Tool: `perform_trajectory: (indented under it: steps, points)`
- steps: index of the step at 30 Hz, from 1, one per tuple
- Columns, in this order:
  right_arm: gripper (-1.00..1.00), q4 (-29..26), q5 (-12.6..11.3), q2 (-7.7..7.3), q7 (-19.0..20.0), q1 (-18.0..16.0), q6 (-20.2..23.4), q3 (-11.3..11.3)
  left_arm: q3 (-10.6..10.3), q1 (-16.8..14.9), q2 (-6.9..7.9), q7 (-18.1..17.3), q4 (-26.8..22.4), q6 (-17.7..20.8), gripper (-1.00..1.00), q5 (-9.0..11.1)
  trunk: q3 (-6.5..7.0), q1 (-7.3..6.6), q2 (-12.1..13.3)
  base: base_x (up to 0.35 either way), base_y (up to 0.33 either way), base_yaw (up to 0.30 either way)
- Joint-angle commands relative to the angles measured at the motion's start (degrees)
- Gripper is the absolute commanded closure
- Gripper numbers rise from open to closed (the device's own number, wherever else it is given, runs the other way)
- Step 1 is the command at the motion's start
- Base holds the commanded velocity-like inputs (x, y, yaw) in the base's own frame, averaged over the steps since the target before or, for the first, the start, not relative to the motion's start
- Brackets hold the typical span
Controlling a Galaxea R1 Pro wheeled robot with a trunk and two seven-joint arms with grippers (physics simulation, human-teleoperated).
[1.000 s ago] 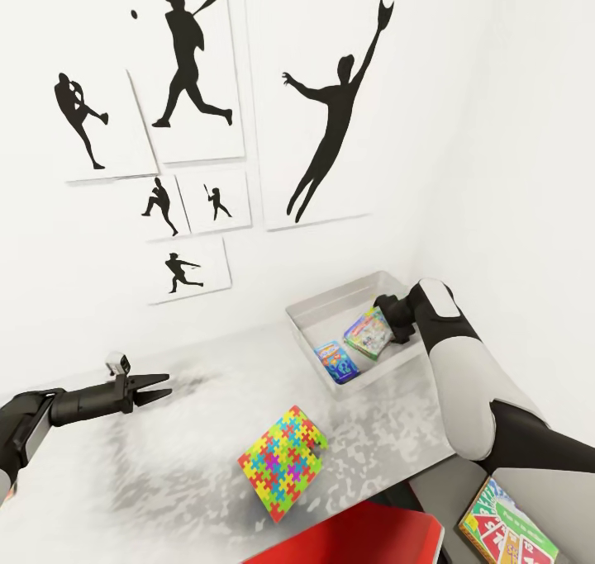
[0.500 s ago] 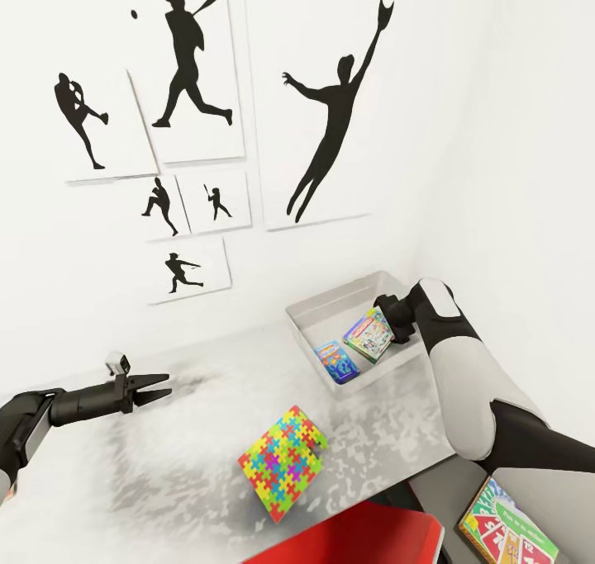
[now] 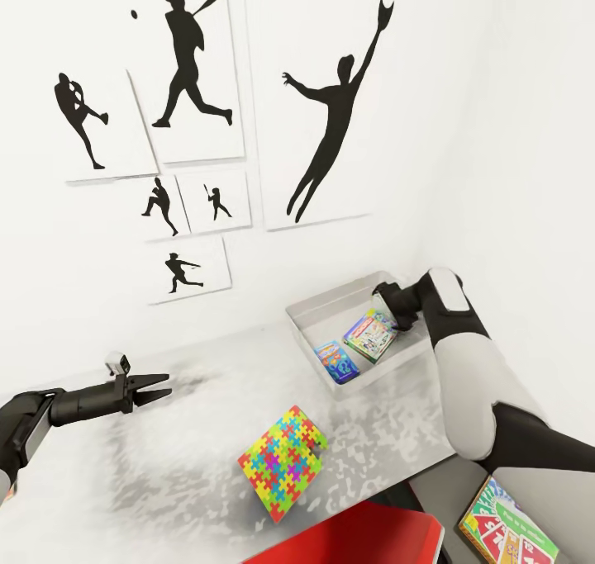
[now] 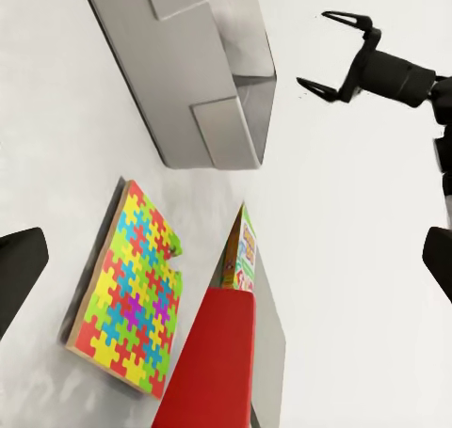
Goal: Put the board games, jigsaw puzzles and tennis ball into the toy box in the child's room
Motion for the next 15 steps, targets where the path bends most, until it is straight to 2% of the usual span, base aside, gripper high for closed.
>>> perform_trajectory:
  steps: [1, 9, 11, 13, 14, 15]
  points:
    - [-1.00, -2.4, -0.3, 0.05, -0.4, 0.0, 2.6, -0.2, 0.0, 0.0, 0.02, -0.2, 0.0, 0.6, -1.00, 0.0, -0.12, 0.04, -0.1, 0.000, 0.000, 0.000]
    - [-1.00, -13.9, -0.7, 0.29, -0.3, 1.3, 16.9, -0.5, 0.0, 0.0, 0.02, -0.2, 0.0, 0.6, -1.00, 0.0, -0.12, 0.04, -0.1, 0.000, 0.000, 0.000]
    - [-1.00, -17.4, -2.1, 0.44, -0.2, 2.0, 20.2, -0.5, 0.0, 0.0, 0.02, -0.2, 0.0, 0.6, -1.00, 0.0, -0.12, 0.04, -0.1, 0.000, 0.000, 0.000]
    - [-1.00, -21.5, -5.0, 0.36, -0.2, 3.8, 22.0, -0.3, 0.0, 0.0, 0.02, -0.2, 0.0, 0.6, -1.00, 0.0, -0.12, 0.04, -0.1, 0.000, 0.000, 0.000]
    - [-1.00, -24.6, -7.5, 0.26, -0.2, 6.0, 22.7, 0.1, 0.0, 0.0, 0.02, -0.2, 0.0, 0.6, -1.00, 0.0, -0.12, 0.04, -0.1, 0.000, 0.000, 0.000]
    - [-1.00, -26.2, -8.8, 0.22, -0.2, 7.4, 22.9, 0.3, 0.0, 0.0, 0.02, -0.2, 0.0, 0.6, -1.00, 0.0, -0.12, 0.04, -0.1, 0.000, 0.000, 0.000]
